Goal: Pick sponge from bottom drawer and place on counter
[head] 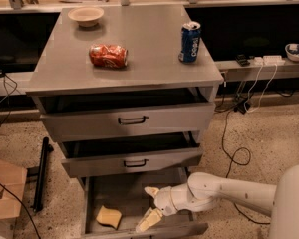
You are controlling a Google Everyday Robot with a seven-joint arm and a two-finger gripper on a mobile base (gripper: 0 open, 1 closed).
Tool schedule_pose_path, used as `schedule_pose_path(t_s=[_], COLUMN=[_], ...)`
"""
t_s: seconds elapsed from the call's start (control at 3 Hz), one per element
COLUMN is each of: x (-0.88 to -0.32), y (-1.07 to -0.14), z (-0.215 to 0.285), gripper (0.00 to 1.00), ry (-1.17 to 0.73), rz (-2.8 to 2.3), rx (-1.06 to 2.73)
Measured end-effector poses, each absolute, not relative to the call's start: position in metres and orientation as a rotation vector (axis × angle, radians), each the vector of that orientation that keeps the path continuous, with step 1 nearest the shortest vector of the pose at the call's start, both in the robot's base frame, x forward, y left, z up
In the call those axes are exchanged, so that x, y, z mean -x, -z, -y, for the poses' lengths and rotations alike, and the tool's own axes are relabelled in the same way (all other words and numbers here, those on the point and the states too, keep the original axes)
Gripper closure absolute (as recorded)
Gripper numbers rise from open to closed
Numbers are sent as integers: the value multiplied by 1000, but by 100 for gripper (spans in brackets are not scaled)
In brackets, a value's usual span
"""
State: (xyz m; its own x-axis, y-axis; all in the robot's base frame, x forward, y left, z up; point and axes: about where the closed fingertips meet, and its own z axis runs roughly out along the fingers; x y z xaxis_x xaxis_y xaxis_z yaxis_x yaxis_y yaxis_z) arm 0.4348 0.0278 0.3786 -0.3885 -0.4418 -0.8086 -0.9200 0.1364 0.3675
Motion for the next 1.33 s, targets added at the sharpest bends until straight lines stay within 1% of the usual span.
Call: schedule_pose_path(t_s=[0.33, 0.67, 1.0, 1.33], x=[-447, -494, -495, -496], y=[-325, -245, -245, -233], z=[-49, -100, -100, -108], gripper=[0, 0, 0, 0], ry=[-1180, -1123, -1123, -1074], rz=[-1920, -1895, -1895, -1932], rx=[1293, 1309, 1308, 1334])
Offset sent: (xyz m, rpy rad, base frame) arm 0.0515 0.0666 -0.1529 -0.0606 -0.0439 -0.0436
